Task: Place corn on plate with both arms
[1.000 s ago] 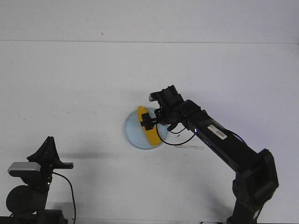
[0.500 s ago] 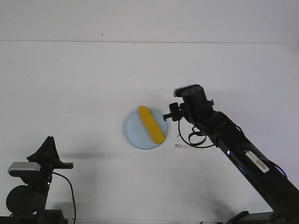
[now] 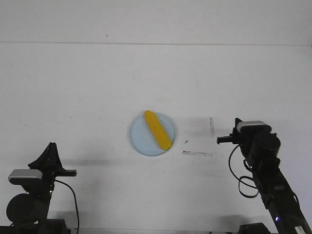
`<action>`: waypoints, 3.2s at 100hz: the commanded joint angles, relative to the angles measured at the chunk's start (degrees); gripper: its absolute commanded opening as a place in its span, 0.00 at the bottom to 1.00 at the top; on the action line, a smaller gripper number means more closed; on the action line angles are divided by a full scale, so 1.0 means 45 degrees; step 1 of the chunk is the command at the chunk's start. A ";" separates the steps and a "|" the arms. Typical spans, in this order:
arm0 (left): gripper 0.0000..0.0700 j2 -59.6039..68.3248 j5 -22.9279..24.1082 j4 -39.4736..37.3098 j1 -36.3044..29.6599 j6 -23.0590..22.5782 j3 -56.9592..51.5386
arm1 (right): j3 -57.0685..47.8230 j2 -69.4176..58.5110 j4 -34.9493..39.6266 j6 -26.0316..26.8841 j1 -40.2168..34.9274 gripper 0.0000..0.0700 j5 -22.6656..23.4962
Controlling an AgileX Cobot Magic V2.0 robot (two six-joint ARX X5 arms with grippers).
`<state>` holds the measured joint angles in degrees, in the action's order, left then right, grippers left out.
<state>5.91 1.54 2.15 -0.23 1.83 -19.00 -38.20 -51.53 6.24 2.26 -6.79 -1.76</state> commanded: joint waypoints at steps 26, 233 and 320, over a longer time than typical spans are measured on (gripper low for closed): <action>0.00 -0.0010 0.0029 -0.0160 0.0015 -0.0170 -0.0083 | 0.2404 0.4794 -0.0243 -0.0189 0.0879 0.01 -0.0087; 0.00 -0.1273 -0.0005 -0.3211 -0.0010 -0.0151 0.4056 | 0.3249 0.9627 0.0525 -0.0189 0.0869 0.01 -0.0073; 0.00 -0.1273 -0.0005 -0.2822 -0.0015 -0.0160 0.4051 | 0.3249 0.9627 0.0520 -0.0189 0.0869 0.01 -0.0073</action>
<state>0.27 1.41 -9.87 -0.27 1.80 -1.96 -23.40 -8.23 9.13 1.72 -2.87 -2.13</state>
